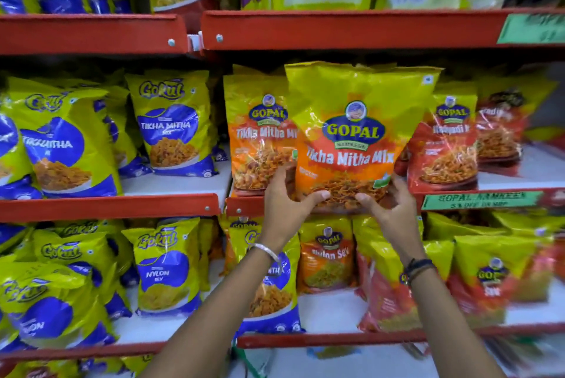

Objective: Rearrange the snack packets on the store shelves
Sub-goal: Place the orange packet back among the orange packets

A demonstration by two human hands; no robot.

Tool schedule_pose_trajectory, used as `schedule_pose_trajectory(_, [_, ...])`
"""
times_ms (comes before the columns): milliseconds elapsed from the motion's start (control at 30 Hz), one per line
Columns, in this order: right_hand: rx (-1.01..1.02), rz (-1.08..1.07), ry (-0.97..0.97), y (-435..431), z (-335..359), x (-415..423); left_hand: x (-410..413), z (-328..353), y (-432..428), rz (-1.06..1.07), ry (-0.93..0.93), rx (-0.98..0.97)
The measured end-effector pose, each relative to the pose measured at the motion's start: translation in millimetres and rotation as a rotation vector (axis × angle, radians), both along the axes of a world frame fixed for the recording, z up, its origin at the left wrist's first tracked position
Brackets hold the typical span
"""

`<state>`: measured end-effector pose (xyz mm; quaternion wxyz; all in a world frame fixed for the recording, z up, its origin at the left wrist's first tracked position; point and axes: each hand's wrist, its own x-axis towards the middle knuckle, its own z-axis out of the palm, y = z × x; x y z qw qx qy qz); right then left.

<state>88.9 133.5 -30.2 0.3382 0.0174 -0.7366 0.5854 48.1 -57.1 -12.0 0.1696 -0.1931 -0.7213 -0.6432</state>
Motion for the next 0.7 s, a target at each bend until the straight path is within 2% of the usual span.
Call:
schedule_pose_trajectory(133, [0.002,0.013,0.004,42,15,-29,-27,13,40,-0.04,0.053,-0.021])
schedule_pose_trajectory(433, [0.105,0.015,-0.115,86,4,-69,-66,-3,79,0.002,-0.053,-0.173])
schedule_pose_trajectory(633, [0.207,-0.087,-0.191,77,5,-77,-76,-6,84,0.069,-0.064,-0.307])
schedule_pose_trajectory(700, [0.205,-0.196,-0.141,70,1,-72,-72,-5,80,0.07,-0.039,-0.325])
